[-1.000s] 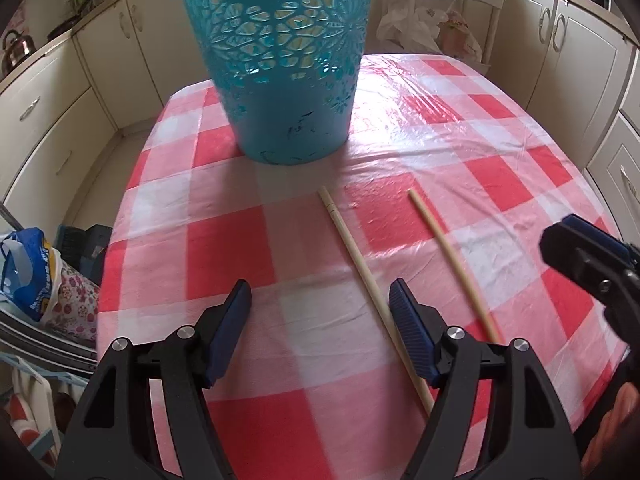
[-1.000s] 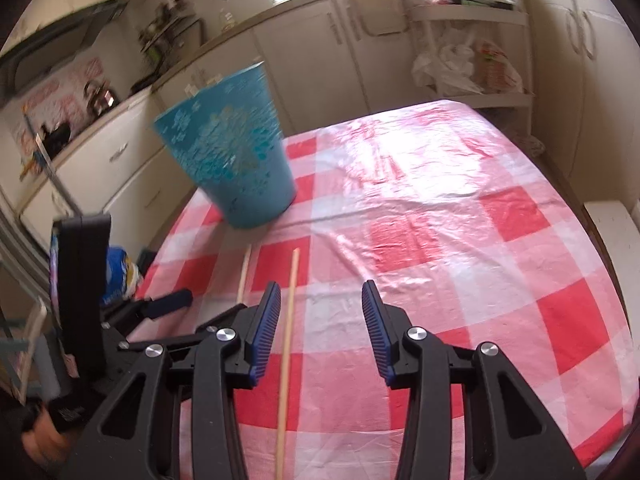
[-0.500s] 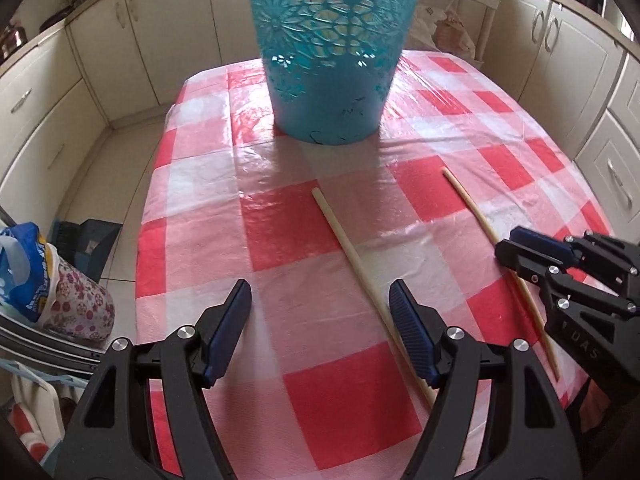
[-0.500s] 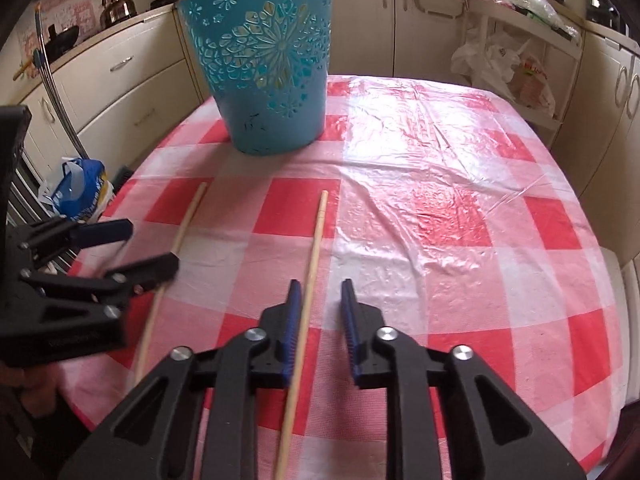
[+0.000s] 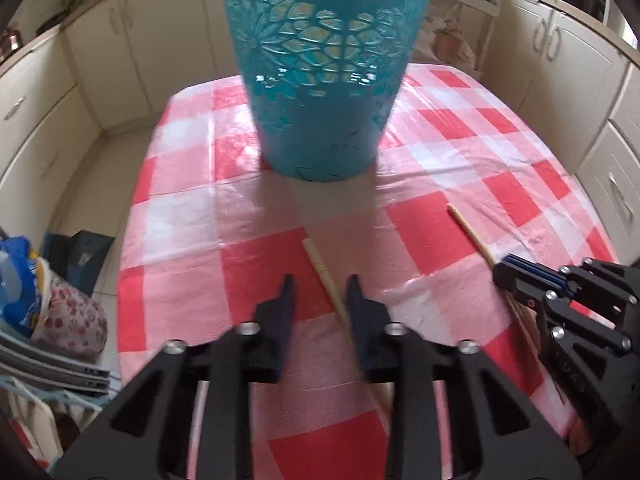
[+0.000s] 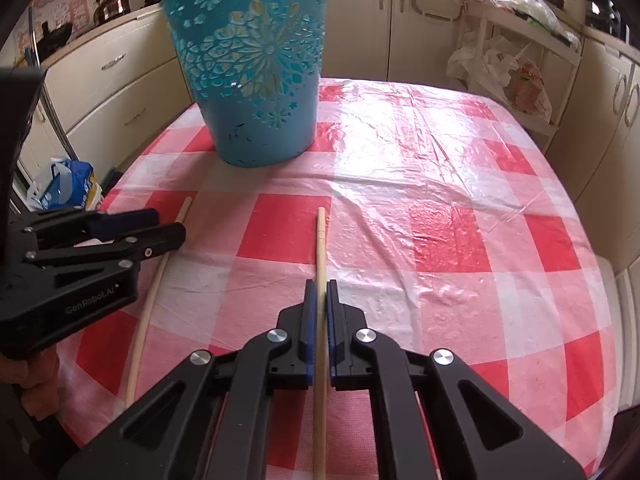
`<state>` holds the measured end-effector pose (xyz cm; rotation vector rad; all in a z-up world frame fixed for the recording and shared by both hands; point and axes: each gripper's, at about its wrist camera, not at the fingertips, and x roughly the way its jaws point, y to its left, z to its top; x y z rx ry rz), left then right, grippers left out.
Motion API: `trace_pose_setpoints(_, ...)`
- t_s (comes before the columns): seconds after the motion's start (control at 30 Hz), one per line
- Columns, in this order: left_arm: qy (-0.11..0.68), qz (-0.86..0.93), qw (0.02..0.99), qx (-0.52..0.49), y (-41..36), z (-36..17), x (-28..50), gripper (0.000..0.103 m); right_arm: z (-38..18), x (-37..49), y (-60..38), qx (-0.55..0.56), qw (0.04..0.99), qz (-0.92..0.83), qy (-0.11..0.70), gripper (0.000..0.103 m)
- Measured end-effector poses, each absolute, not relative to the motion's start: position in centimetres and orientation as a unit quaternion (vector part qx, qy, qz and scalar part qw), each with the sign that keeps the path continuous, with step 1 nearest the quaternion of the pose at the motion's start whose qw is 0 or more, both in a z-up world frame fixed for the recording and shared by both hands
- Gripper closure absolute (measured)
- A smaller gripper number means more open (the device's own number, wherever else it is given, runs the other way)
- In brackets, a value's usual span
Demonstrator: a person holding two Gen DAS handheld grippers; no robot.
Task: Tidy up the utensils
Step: 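Grasp a chopstick with the left gripper while the right gripper holds its chopstick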
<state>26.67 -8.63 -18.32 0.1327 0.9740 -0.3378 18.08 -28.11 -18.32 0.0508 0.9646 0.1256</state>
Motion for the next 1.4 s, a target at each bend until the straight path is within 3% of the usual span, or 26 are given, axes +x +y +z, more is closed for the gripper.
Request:
trace_pose_setpoints(0.03,0.467,-0.176,0.865,0.059,-8.6,-18.3,26.7,0.092,-18.3,18.1,-28.5,0.035,0.883,0.061,0.464,0.097)
trace_pose_setpoints(0.37,0.465,-0.214,0.851,0.115,-8.9,-18.2,26.7,0.092,-18.2,18.5,-27.7,0.000,0.885,0.054,0.462,0.097)
trace_pose_setpoints(0.47,0.471,-0.191,0.853,0.121,-8.6,-18.1,26.7,0.073,-18.2,18.4,-27.9,0.005,0.885,0.058,0.462,0.097)
trace_pose_setpoints(0.6,0.468,-0.179,0.856,0.128,-8.3,-18.3,26.2,0.068,-18.2,18.4,-27.8,0.002,0.885,0.057,0.463,0.097)
trace_pose_setpoints(1.3,0.439,-0.138,0.878,0.132,-9.4,-18.4,24.2,0.068,-18.3,18.2,-27.5,-0.010,0.886,0.054,0.460,0.097)
trace_pose_setpoints(1.37,0.439,-0.142,0.878,0.129,-9.4,-18.5,24.2,0.071,-18.3,18.2,-27.5,-0.010,0.886,0.054,0.460,0.097)
trace_pose_setpoints(1.4,0.439,-0.149,0.877,0.127,-9.5,-18.5,24.1,0.078,-18.3,18.2,-27.5,-0.010,0.886,0.054,0.460,0.097)
